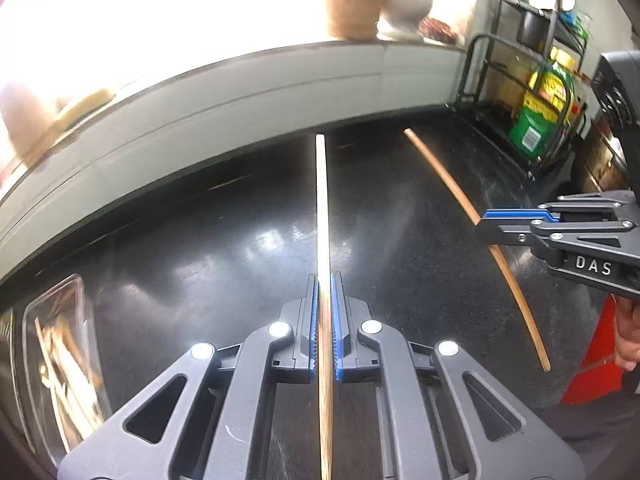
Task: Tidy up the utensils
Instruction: 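Lift and carry both chopsticks over the clear tray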
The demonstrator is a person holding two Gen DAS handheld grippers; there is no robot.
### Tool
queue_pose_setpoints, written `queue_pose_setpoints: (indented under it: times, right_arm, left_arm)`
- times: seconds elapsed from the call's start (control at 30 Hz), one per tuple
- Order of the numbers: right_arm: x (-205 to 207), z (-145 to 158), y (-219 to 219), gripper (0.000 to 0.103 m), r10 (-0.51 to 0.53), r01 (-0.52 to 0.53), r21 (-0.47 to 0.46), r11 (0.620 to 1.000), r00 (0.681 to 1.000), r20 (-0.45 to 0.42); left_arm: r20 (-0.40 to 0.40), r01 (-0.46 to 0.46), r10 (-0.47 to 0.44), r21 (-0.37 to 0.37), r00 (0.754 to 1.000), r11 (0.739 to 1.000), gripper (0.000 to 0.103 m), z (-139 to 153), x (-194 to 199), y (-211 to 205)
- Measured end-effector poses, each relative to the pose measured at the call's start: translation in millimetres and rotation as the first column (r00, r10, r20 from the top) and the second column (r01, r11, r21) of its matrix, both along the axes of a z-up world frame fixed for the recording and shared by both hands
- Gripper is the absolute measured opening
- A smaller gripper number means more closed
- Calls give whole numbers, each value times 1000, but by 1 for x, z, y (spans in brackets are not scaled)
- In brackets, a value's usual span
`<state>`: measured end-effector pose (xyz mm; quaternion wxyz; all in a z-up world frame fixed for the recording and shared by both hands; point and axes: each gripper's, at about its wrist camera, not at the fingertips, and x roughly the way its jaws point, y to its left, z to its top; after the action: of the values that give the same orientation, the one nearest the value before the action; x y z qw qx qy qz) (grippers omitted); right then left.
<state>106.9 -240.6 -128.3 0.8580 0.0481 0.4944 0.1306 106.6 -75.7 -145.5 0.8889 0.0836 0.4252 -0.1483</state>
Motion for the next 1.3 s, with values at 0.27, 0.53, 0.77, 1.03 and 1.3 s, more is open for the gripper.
queue_pose_setpoints:
  times: [0.27,0.53,0.77,1.03,1.3]
  right_arm:
    - [-28,15,8,7,8,-8,3,1000,999,40]
    - [-42,22,9,7,4,-4,1,1000,998,61]
    - [-45,25,22,7,9,-8,-2,1000,998,64]
    - [-36,24,67,7,74,-74,-5,997,995,63]
    - [-21,20,140,7,173,-173,3,985,983,54]
  left_arm:
    - [30,-54,54,-4,998,999,5,15,-35,8]
    - [46,-67,67,-7,997,998,5,20,-49,10]
    - [54,-77,77,-11,996,997,5,23,-54,22]
    - [50,-142,143,-15,989,990,5,23,-58,62]
    - [42,-246,246,-9,968,969,5,22,-64,131]
